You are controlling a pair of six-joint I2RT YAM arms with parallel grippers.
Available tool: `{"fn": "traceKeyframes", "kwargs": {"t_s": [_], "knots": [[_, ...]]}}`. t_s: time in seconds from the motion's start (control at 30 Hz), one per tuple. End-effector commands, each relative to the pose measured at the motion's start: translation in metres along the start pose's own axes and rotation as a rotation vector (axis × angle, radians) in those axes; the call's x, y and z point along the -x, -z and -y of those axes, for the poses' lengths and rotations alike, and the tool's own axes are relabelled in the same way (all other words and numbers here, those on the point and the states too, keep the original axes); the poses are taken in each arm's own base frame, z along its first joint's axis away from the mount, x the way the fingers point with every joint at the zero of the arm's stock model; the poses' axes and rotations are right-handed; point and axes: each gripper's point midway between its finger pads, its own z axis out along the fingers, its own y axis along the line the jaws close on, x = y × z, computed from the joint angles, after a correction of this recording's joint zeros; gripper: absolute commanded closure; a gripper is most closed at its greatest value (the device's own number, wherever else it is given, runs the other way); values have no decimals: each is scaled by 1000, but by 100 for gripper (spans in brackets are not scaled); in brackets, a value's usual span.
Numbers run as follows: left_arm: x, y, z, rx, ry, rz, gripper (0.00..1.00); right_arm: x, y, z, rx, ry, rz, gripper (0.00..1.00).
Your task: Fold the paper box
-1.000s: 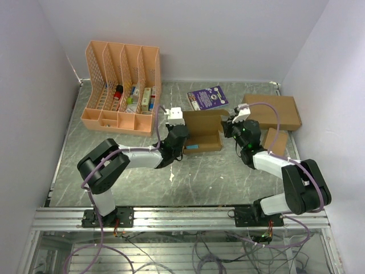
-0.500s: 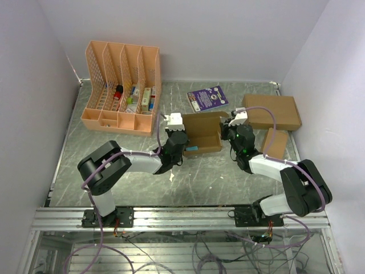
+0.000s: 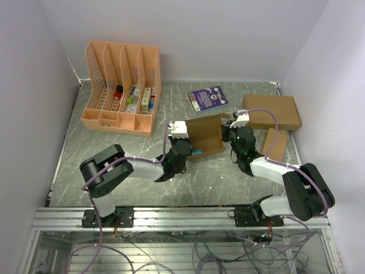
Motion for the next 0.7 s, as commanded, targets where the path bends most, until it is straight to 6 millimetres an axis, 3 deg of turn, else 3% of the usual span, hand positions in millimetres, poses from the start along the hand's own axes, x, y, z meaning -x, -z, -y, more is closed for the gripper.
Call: {"fn": "traceKeyframes", "kwargs": {"t_s": [0.0, 0.67], "knots": [[18, 7, 0, 35, 58, 64, 93, -10, 9, -1, -1, 13, -30, 100], [7, 32, 19, 135, 52, 73, 93, -24, 28, -4, 45, 15, -59, 100]]}}
